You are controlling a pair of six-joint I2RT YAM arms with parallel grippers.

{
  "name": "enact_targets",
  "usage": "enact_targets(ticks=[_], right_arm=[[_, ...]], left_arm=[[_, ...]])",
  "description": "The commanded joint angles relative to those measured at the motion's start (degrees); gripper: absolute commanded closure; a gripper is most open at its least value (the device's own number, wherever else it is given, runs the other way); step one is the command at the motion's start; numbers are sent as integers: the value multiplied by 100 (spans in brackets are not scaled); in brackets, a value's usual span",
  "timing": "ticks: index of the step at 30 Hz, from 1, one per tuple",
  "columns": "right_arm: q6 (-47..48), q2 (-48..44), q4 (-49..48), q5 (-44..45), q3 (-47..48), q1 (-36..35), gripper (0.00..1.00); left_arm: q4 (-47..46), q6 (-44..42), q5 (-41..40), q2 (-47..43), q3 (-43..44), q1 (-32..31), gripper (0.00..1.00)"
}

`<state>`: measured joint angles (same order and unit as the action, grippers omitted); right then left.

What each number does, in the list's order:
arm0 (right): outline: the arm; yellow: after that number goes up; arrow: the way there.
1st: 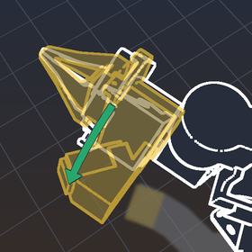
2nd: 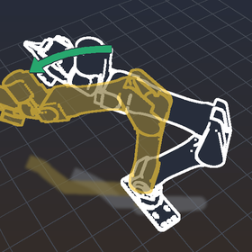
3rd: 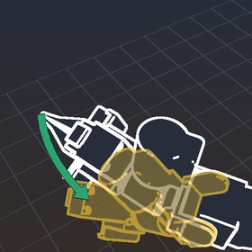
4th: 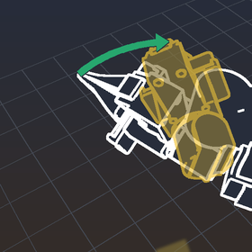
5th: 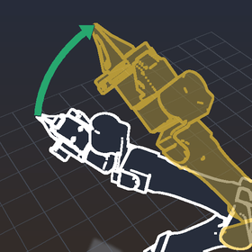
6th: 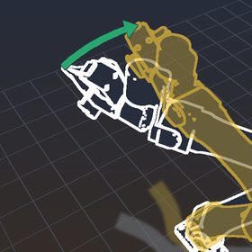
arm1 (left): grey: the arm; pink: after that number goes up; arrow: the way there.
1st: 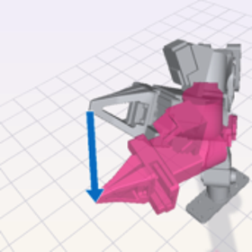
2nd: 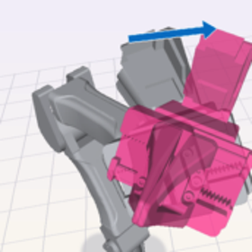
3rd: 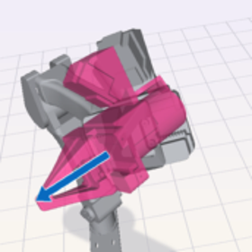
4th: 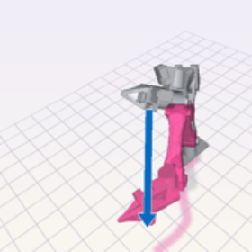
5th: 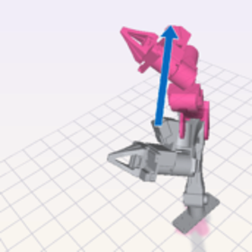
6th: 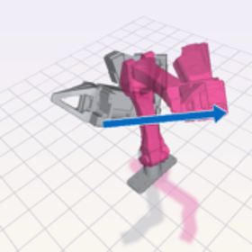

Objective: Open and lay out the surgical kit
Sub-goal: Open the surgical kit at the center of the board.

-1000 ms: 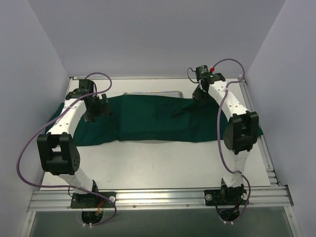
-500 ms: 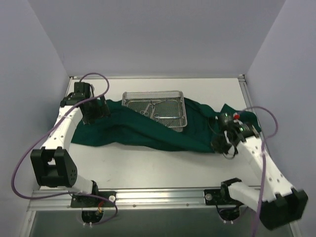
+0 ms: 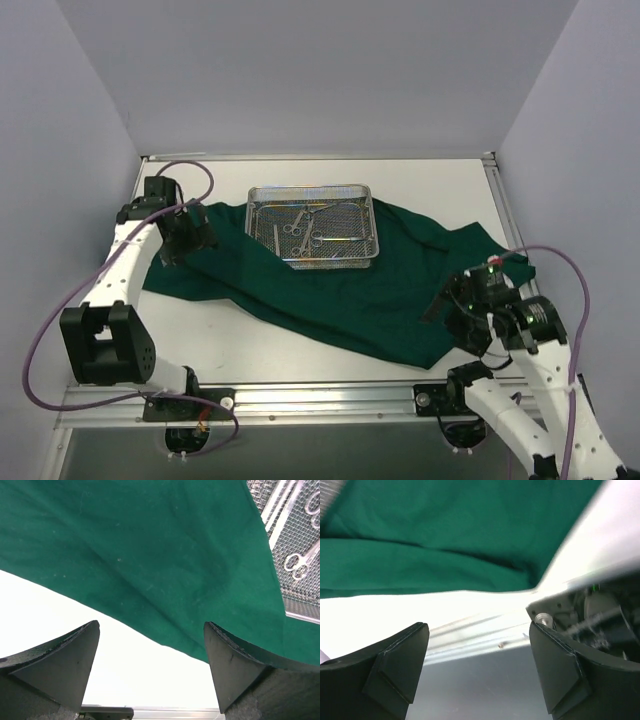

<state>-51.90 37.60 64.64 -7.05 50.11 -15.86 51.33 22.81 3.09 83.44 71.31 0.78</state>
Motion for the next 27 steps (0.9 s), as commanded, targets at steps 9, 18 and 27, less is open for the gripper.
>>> enact_targets(ticks=[9, 18, 27], right_arm=[[1718, 2611, -1725, 442, 2020, -31, 15], [1411, 2348, -2605, 116, 1204, -23, 15], [1560, 2515, -3089, -51, 905, 4, 15]], left_arm=[[1044, -199, -572, 1990, 2701, 63, 6], [2328, 926, -941, 4073, 5242, -340, 6], [3269, 1612, -1775, 5304, 6974, -903, 6]])
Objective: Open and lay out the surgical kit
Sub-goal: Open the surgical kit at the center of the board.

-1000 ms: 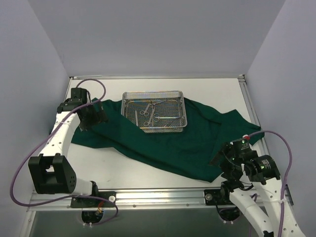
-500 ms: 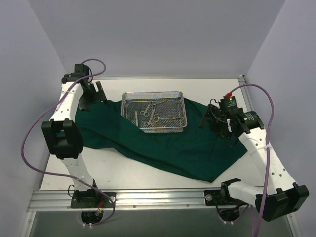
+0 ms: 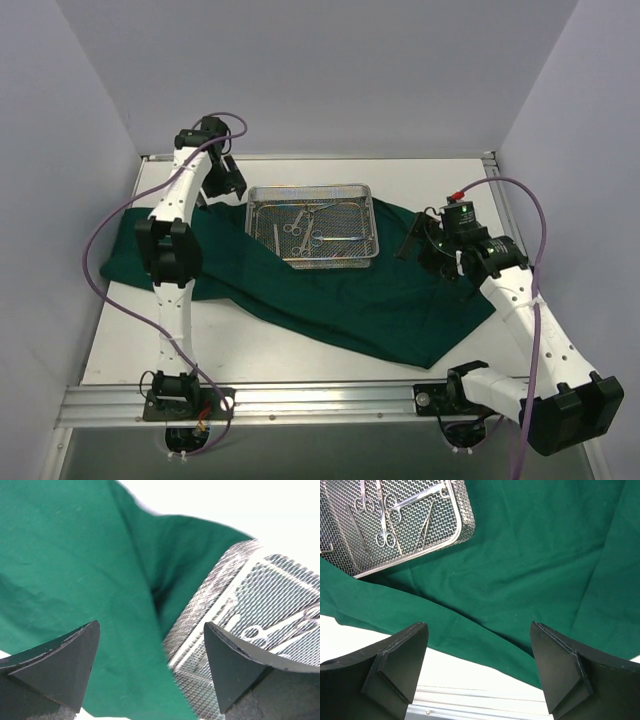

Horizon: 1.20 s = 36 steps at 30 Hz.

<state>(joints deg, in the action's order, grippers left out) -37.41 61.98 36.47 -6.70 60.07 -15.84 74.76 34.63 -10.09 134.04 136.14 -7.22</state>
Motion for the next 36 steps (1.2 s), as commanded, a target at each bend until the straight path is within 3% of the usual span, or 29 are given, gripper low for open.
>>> enact_targets(ticks=[1, 9, 16, 21, 26, 30, 35, 36], right_arm=[[137, 95, -281, -112, -101, 10, 15], [699, 157, -88, 28, 136, 300, 15], [1051, 174, -61, -569, 40, 1082, 15], [1262, 324, 18, -543, 241, 1126, 15], [1376, 420, 62, -517, 391, 1135, 15], [1421, 526, 80, -525, 487, 1144, 15], [1421, 754, -8, -596, 619, 1065, 15], [1412, 816, -26, -604, 646, 1030, 15]], left_arm=[[1048, 483, -520, 315, 510, -121, 6], [812, 923, -459, 290, -201, -130, 2], [682, 1036, -345, 317, -578, -253, 0], [416, 1046, -152, 245, -896, -236, 22], [399, 1010, -125, 220, -922, -236, 60], [346, 975, -300, -114, -1115, -227, 67], [136, 809, -538, -764, -1729, -166, 96], [57, 756, -556, -1026, -1844, -165, 98]])
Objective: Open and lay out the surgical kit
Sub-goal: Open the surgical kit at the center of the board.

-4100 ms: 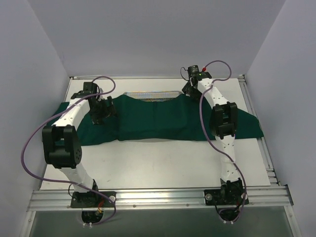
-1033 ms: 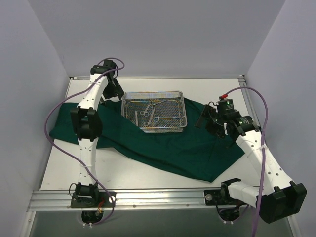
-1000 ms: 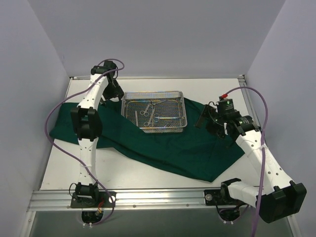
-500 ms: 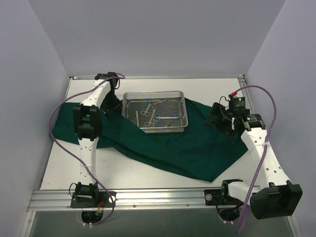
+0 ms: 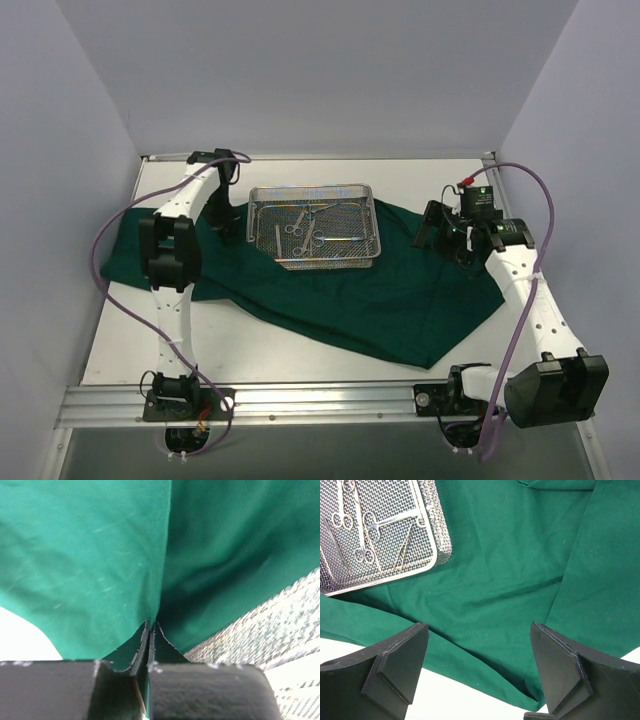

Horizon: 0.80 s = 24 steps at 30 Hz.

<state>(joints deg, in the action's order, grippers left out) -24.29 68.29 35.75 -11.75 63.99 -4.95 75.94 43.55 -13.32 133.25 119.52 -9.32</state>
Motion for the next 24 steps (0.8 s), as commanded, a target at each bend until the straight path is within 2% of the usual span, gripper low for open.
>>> enact_targets(ticks=[1, 4, 5, 8, 9, 11, 13, 14, 16, 19, 20, 21, 24], right_arm=[[83, 245, 29, -117, 290, -85, 16], [-22, 579, -41, -196, 509, -260, 16], [-58, 806, -41, -292, 684, -304, 16], [-198, 1211, -59, -442, 922, -533, 16], [-242, 1291, -85, -477, 1027, -690, 16], [-277, 1484, -147, -539, 1089, -849, 16], [-313, 1599, -182, -662, 1116, -1094, 16], [-339, 1678, -191, -706, 1116, -1174, 16], [-339, 1714, -208, -768, 1125, -1471, 16], [-304, 1723, -208, -689, 1081, -1789, 16], [-313, 1723, -191, -697, 1081, -1825, 16], [-330, 1723, -182, -723, 1081, -1843, 16], [-383, 1731, -147, -811, 1160, -1860, 16]], left_arm=[[-53, -180, -302, -1098, -288, 62, 98], [-9, -286, -451, -1818, -885, 62, 98], [-35, -268, -513, -2046, -1426, 62, 98], [-79, 29, -523, -3302, -2448, 79, 98], [-114, 126, -514, -4028, -3156, 97, 98], [-80, 477, -426, -5196, -3811, 193, 98], [130, 715, -391, -5947, -4602, 351, 98], [297, 873, -347, -6691, -4788, 613, 98], [473, 892, -110, -7406, -5183, 887, 98], [1018, 1111, -4, -8550, -5325, 1283, 96], [1150, 1286, -30, -8935, -5343, 1310, 84], [1429, 1383, -56, -9079, -5352, 1310, 76], [1652, 1568, 329, -9492, -5553, 1301, 79]])
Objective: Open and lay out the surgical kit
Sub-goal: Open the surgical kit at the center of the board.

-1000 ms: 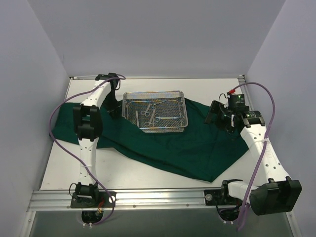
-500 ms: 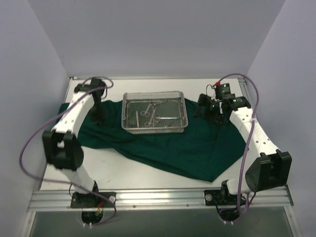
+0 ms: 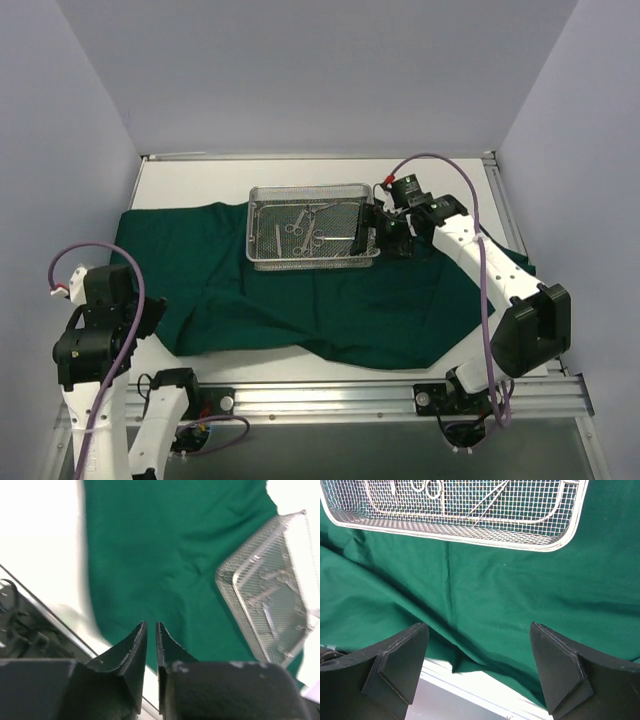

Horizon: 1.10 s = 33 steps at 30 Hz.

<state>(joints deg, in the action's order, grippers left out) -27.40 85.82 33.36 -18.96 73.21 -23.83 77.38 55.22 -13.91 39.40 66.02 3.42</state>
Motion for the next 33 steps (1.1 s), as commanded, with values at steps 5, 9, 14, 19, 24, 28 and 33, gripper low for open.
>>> enact_targets(ticks=[5, 9, 14, 19, 24, 28, 33], right_arm=[[-64, 32, 223, 15, 466, 28, 15], [-47, -57, 337, 321, 414, 299, 15], [24, -127, 566, 815, 168, 879, 15], [24, -188, 707, 815, 473, 1407, 15], [-99, -188, 865, 912, 914, 1522, 15], [-196, -416, 795, 947, 801, 1566, 15], [-240, -575, 777, 903, 502, 1636, 15]], left_arm=[[1484, 990, 810, -704, -380, 27, 56], [177, 193, 1144, 170, -266, 36, 53], [-706, -940, 1480, 2979, 156, -69, 35], [-1155, -1531, 856, 4513, 735, -193, 15], [-1287, -1769, 557, 5736, 1114, -219, 14], [-1349, -1769, 328, 6071, 1247, -219, 17], [-1454, -1857, 249, 6378, 1142, -228, 24]])
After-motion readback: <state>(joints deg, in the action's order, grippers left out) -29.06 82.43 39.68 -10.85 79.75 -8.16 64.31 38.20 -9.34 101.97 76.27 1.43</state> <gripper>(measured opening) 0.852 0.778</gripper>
